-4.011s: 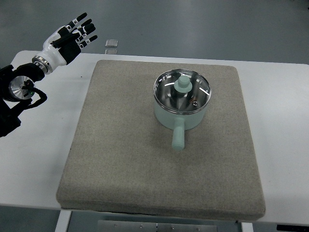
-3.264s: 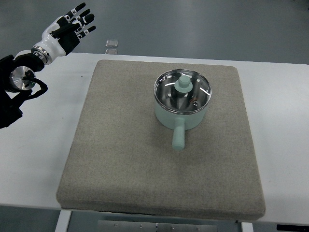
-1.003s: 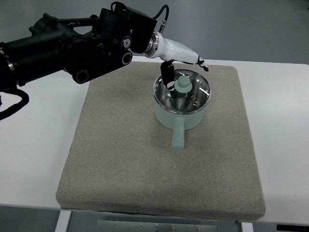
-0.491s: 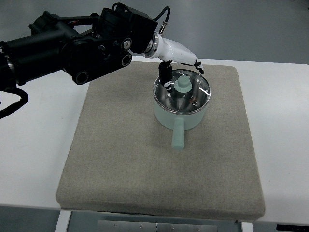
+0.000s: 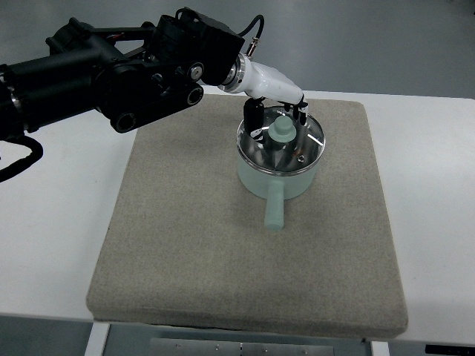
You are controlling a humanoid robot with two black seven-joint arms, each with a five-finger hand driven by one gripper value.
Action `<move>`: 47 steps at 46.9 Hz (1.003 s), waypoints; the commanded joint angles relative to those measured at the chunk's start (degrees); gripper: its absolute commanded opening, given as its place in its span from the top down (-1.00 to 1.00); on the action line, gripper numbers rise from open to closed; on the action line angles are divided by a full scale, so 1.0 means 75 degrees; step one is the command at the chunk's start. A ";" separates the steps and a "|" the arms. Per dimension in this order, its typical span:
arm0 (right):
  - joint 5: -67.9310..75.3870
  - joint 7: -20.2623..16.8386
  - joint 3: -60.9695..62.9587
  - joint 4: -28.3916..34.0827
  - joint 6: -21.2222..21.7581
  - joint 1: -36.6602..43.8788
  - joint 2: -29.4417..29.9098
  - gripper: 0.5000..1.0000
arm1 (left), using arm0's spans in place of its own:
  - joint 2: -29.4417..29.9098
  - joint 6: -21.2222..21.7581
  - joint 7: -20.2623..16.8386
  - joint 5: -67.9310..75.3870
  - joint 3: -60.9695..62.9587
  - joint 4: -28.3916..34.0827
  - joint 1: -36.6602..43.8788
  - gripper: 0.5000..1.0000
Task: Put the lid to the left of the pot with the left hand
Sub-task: 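Lower the left hand onto the lid knob and close fingers around it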
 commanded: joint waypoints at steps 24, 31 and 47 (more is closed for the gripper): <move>0.0000 0.0000 0.0000 0.0001 0.0000 0.0000 0.0000 -0.69 | 0.0083 0.0000 0.0000 0.0060 -0.0022 -0.0152 -0.0204 -0.11; 0.0000 0.0000 0.0000 0.0001 0.0000 0.0000 0.0000 -0.69 | 0.0083 0.0000 0.0000 0.0119 -0.0010 -0.0164 -0.0180 0.03; 0.0000 0.0000 0.0000 0.0001 0.0000 0.0000 0.0000 -0.69 | 0.0083 -0.0024 0.0000 0.0259 0.0013 -0.0164 -0.0180 0.19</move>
